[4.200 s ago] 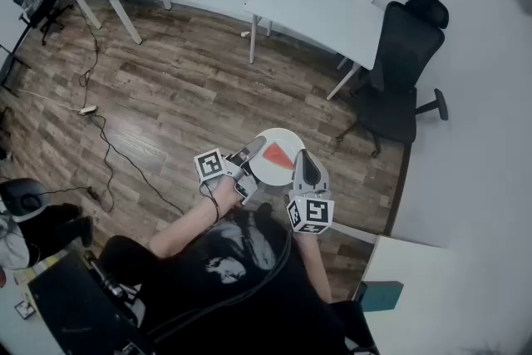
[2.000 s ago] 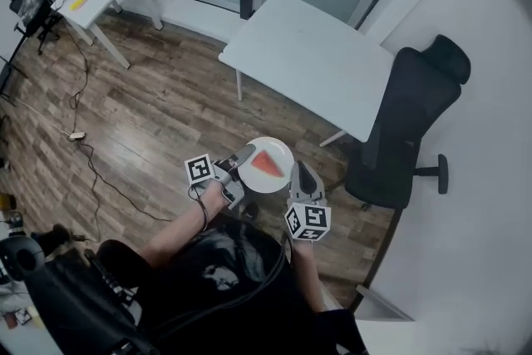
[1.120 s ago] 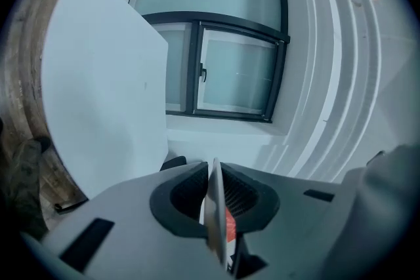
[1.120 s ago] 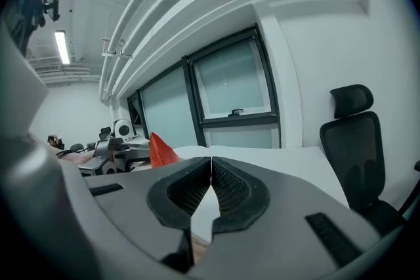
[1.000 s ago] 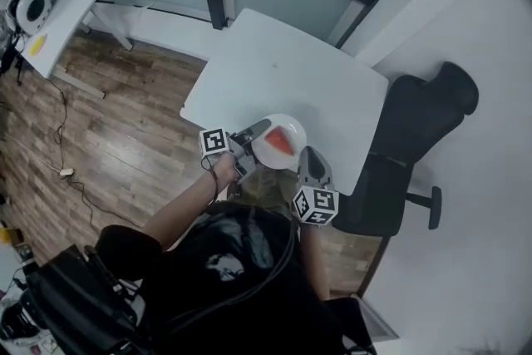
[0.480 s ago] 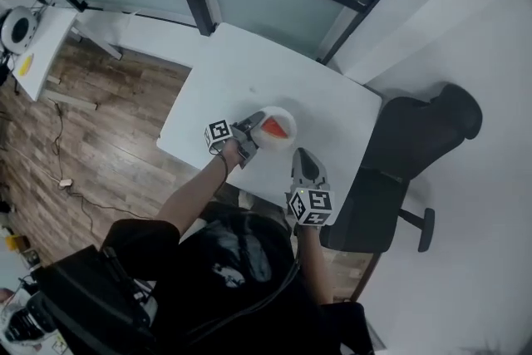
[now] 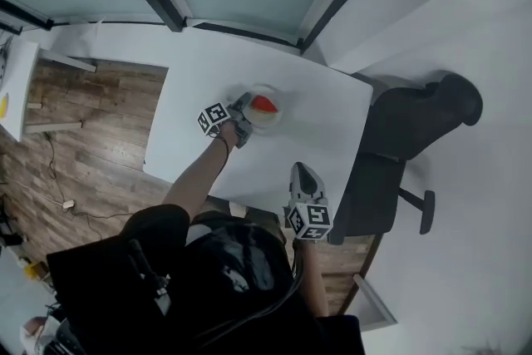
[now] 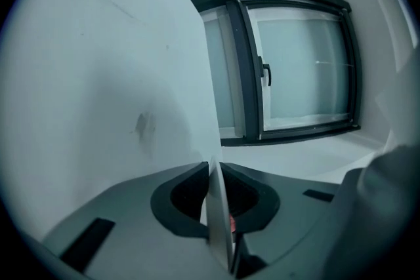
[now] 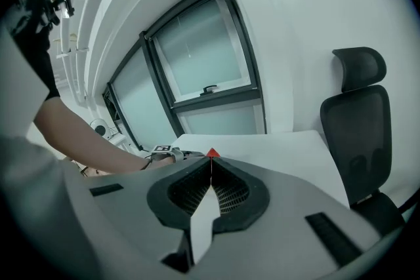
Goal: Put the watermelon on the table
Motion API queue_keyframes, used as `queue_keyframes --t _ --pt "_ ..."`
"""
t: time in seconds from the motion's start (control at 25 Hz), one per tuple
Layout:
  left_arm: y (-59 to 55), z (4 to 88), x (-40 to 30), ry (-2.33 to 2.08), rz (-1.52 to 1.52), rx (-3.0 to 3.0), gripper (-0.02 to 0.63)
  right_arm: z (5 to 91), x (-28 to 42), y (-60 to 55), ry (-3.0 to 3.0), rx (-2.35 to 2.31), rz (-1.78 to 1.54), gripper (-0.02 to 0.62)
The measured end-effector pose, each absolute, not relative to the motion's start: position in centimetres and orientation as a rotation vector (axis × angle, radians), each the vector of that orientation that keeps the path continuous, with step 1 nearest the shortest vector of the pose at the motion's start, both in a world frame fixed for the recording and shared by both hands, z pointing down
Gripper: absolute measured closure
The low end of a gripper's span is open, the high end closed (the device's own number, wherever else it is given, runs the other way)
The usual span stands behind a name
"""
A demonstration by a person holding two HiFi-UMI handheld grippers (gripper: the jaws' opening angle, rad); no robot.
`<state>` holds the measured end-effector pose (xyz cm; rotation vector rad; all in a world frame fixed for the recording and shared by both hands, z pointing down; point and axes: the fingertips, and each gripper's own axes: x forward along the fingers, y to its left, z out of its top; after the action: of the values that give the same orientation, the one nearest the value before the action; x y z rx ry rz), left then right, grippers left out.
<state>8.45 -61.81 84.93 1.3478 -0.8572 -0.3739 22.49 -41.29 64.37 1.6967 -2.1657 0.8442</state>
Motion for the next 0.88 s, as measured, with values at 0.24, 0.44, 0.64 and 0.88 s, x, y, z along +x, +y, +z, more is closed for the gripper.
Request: queue_keyframes --t 0.24,0.44,0.64,0.88 --pt "-62.4 87.0 8.1 -1.046 -0.065 1.420 0.563 65.0 23.9 -41.7 -2.128 1.717 0.876 0.583" --pt "-62.6 85.6 7.5 -1.206 0.172 1.585 0.551 65.1 22.4 -43.1 -2.176 1.663 0.862 0.583" --pt "-62.3 84.3 6.3 -1.352 0.463 1.794 0.529 65.1 21.1 -43.9 -2.203 1.622 0.817 0.583" --pt "-61.2 84.5 5.5 -1.339 0.863 2.113 0.508 64.3 19.8 -44.4 -2.231 1.598 0.783 0.583"
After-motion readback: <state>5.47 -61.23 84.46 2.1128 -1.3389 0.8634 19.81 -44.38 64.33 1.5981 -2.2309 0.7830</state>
